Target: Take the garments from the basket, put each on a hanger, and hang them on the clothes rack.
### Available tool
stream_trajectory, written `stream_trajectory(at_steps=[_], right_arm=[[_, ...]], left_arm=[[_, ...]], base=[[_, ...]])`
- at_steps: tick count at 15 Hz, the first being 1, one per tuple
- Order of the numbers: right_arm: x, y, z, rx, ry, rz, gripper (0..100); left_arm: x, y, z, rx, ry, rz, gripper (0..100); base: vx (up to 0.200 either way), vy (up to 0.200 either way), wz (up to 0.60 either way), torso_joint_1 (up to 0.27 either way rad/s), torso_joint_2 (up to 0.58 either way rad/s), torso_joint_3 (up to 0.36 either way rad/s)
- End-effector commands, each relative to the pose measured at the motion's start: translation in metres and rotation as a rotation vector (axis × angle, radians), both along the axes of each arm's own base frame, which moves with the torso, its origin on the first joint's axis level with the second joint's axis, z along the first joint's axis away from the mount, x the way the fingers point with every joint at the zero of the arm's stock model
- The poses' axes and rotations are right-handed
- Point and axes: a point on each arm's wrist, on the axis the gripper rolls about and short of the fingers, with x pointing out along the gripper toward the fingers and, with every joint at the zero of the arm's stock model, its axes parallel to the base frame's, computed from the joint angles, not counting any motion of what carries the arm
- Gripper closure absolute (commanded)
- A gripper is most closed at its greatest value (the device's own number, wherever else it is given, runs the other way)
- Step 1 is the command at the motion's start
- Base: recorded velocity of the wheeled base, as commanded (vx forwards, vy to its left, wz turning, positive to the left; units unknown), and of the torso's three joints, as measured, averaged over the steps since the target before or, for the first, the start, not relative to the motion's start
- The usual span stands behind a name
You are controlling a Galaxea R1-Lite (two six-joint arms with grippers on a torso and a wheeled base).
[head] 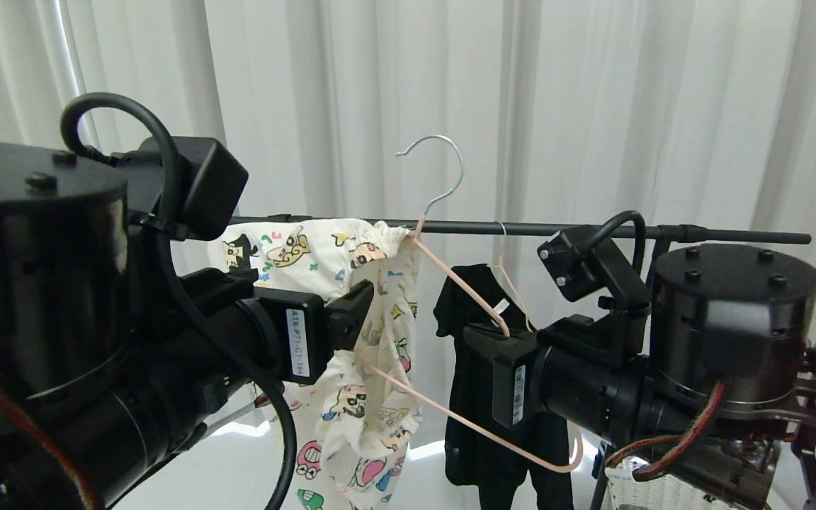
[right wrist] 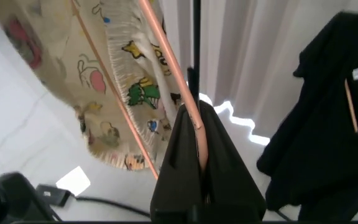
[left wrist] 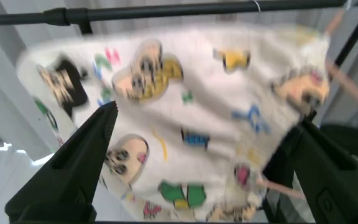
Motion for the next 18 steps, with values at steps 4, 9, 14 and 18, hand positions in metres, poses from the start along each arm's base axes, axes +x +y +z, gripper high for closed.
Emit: stream_trajectory(at_steps=[4, 9, 14, 18], right_arm=[[0.002, -0.007, 0.004, 0.005, -0.086, -0.025, 100], [0.008, -0.018, 0.006, 0.007, -0.110, -0.062, 100], [-0.003, -0.049, -0.015, -0.119, -0.127, -0.070, 100], [-0.031, -0.079, -0.033, -0.169, -0.113, 0.004, 100]], left_arm=[[-0.011, 0.003, -0.025, 0.078, 0.042, -0.007, 0], [-0.051, 0.002, -0.050, 0.157, 0.058, -0.156, 0], [-0.063, 0.020, -0.038, 0.092, 0.017, -0.179, 0], [-0.080, 0.058, -0.036, 0.121, -0.056, -0.251, 0]], base=[[0.000, 0.000, 0.00, 0.000, 0.00, 0.000], [0.000, 0.000, 0.00, 0.000, 0.00, 0.000], [0.000, 0.000, 0.00, 0.000, 0.00, 0.000], [0.000, 0.000, 0.00, 0.000, 0.00, 0.000]])
